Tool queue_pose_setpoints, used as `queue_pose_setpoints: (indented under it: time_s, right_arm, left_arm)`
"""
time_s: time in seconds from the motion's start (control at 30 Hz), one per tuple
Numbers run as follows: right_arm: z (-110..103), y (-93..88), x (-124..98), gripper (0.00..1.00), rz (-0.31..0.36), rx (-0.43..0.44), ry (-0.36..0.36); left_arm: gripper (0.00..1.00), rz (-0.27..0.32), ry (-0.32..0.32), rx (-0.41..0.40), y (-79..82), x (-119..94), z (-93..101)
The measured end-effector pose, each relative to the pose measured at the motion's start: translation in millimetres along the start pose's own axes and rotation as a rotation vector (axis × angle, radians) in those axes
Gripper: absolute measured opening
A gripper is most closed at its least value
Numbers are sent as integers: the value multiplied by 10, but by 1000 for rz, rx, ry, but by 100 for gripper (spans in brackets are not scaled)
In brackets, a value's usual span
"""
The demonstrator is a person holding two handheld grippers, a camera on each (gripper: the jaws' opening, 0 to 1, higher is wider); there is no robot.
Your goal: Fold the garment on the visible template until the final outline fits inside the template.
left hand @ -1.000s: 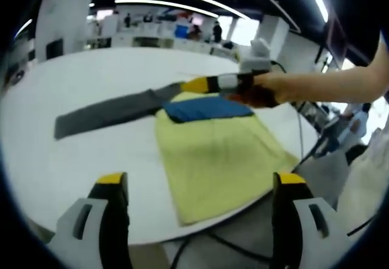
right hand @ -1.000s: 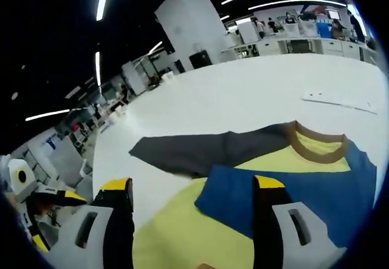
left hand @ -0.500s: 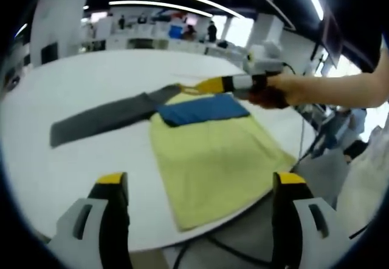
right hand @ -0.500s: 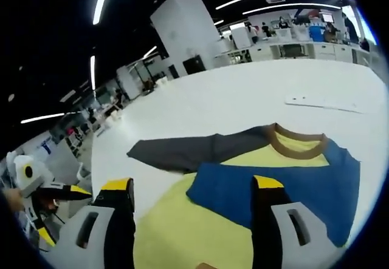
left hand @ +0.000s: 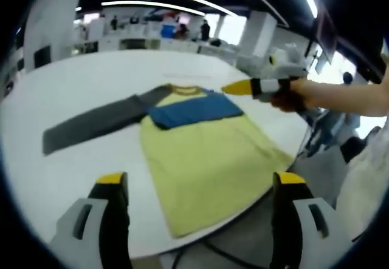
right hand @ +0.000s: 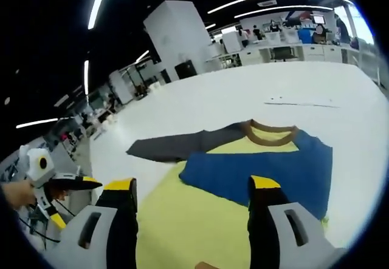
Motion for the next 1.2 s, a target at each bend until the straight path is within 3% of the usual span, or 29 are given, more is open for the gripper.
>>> queue_pose_setpoints:
  time_s: [0.23, 0.73, 1.0, 1.2]
  right_arm:
    - [-73, -131, -473, 75, 26, 26, -32]
    - [-369, -336, -1460, 75, 38, -15, -119]
    - [-364, -462, -1681, 74, 54, 10, -156]
    - [-366, -448, -1708, 73, 120, 68, -174]
  left_arm:
    - [95, 2, -15, 1, 27, 65, 36]
    - [94, 11, -48, 5, 112, 212, 113]
    - [95, 19, -59, 19, 148, 210, 151]
    - [95, 10, -33, 13, 70, 170, 37]
Point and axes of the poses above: the point that each gripper's makers call its tool centre point, and the gripper's own axes: x roughly forward along the fingers, z roughly to its right, y roughly out of its top, the point moved 3 cm from there along -x, roughly backward along the fingers, and after that the axes turned 9 degrees about y, right-handed, at the moved point
